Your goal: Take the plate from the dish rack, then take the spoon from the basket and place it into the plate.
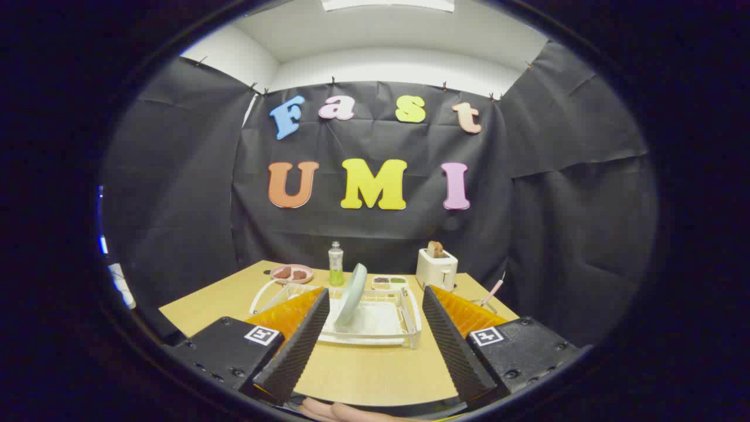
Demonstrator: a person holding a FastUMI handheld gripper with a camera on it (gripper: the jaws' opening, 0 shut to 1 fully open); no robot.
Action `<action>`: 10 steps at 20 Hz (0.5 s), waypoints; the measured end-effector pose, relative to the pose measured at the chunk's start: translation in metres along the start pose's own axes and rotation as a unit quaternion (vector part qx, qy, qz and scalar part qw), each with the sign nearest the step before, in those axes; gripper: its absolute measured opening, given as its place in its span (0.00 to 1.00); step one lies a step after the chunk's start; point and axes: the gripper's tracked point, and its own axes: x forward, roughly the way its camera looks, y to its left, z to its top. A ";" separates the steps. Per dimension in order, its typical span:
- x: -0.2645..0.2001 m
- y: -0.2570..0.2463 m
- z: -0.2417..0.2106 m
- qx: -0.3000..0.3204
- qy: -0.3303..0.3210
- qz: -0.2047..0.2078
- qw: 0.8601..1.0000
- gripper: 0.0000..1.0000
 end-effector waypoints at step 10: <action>0.004 -0.011 -0.006 0.009 0.009 -0.003 1.000 1.00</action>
